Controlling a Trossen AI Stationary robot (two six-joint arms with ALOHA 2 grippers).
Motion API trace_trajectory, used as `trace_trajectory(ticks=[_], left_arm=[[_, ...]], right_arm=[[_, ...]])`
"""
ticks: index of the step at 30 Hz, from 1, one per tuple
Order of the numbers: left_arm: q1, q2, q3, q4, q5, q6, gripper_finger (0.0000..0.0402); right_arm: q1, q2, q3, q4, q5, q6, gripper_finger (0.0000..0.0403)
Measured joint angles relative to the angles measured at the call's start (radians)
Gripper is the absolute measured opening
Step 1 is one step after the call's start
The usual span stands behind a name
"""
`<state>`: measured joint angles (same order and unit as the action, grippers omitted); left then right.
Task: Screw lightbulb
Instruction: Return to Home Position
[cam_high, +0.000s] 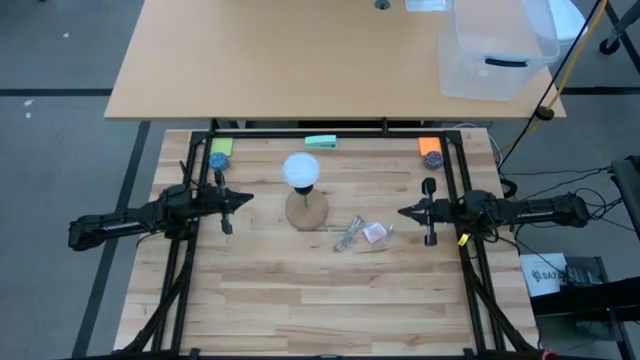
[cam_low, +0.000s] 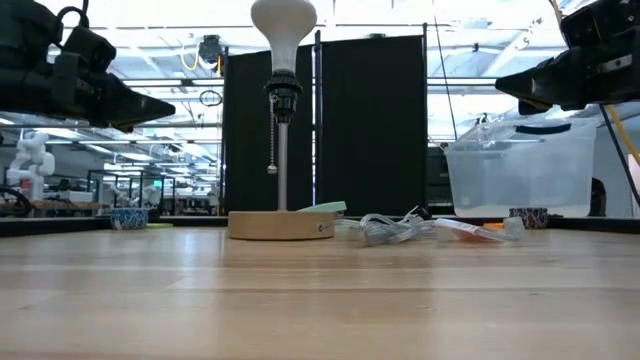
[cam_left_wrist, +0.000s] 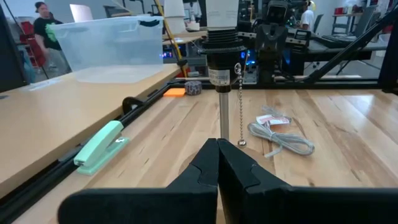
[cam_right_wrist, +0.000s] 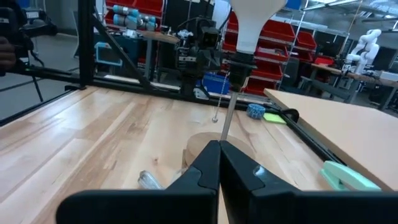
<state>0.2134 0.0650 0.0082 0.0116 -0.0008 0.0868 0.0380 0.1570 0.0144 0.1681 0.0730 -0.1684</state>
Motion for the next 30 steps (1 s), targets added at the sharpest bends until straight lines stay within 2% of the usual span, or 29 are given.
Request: trace_trajectory(ticks=[10,16,22,30], left_arm=[[0.000,0.000,0.000,-0.002,0.003,-0.053,0.0000],[0.000,0.000,0.000,-0.002,0.003,-0.053,0.0000],[0.000,0.000,0.000,-0.002,0.006,-0.053,0.0000],[0.000,0.000,0.000,-0.003,0.007,-0.052,0.0000]], right_arm=[[0.000,0.000,0.001,-0.080,-0.100,0.021,0.0000],[0.000,0.000,0.001,-0.118,-0.097,-0.007,0.0000],[0.000,0.000,0.001,-0.113,-0.092,0.053,0.0000],[0.000,0.000,0.001,-0.114,-0.092,0.053,0.0000]])
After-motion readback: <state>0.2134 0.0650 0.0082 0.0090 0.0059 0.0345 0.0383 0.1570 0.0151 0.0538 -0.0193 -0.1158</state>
